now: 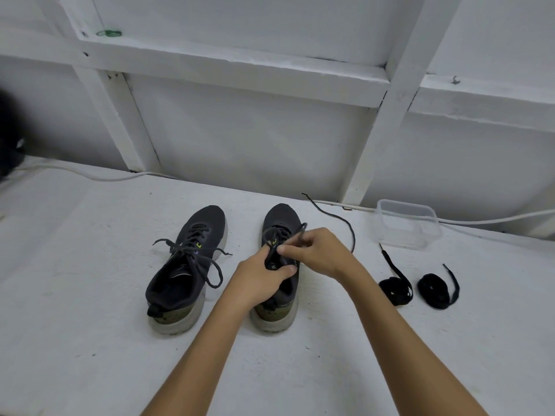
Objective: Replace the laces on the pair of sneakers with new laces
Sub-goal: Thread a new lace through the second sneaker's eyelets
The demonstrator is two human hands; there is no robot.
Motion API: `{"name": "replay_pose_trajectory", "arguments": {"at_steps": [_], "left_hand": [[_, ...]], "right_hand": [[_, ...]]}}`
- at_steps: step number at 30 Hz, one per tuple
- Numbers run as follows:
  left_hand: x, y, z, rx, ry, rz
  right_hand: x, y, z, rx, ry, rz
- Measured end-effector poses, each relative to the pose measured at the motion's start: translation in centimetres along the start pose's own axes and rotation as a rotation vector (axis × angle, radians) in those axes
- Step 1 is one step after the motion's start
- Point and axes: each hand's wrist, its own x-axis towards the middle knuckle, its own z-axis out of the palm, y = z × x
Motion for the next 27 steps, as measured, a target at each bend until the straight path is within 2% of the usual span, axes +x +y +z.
{"name": "replay_pose_trajectory", "arguments": {"at_steps": [11,19,23,27], "left_hand": [[-0.2,0.0,-0.1,0.014,0.005,-0.006],[-0.2,0.2,-0.2,0.035,-0.006,-0.023],[0.2,-0.2,-0.2,0.068,-0.012,-0.050],[0.1,-0.3,-0.1,0.057,-0.026,-0.065]], "right_hand": [[0.8,0.2,1.1,0.050,0.061,0.048],[0.2,-0.2,0.5,-0.205,-0.001,-0.071],[0.0,-0.6,-2.8,-0.069,0.149,-0.118],[-0.1,-0.1,-3.6,-0.134,0.146,-0.092]]}}
